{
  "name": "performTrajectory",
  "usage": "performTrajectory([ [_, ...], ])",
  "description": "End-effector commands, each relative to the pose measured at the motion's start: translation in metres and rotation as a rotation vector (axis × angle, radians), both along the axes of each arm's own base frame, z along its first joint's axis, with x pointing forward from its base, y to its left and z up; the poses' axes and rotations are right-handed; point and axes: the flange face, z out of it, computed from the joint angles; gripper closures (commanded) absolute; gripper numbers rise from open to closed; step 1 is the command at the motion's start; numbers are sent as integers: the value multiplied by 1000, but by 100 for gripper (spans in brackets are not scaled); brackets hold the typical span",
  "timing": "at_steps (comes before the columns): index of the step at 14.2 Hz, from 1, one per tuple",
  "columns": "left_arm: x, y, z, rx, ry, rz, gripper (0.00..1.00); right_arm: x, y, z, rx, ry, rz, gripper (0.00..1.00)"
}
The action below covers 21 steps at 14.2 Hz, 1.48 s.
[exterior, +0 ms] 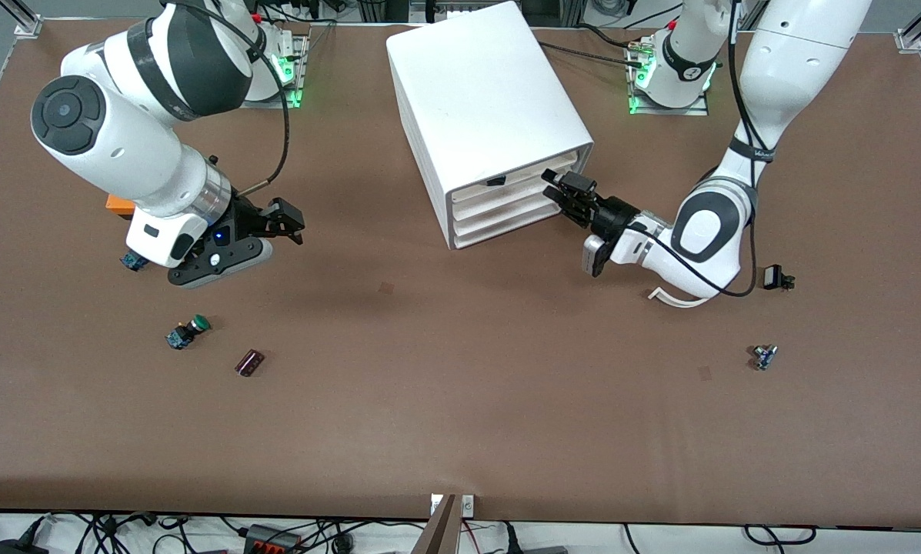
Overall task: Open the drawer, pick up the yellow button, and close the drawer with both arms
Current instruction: 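Pull the white cabinet drawer open with the left gripper, then lower the right gripper into the drawer while the left gripper withdraws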
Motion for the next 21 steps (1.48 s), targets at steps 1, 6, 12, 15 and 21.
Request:
performTrajectory([
  [1,-19,-10,-1,-31,1,2,63,2,10,4,15,0,-23,0],
  [6,-26,-12,1,-33,3,-7,95,1,34,6,19,-3,-31,0],
  [12,15,0,5,-23,-56,20,99,7,72,9,31,-20,-70,0],
  [15,55,16,-1,8,-122,17,99,14,98,8,46,-36,-106,0],
  [21,81,28,-11,9,-145,39,24,5,170,-17,98,-109,-94,0],
])
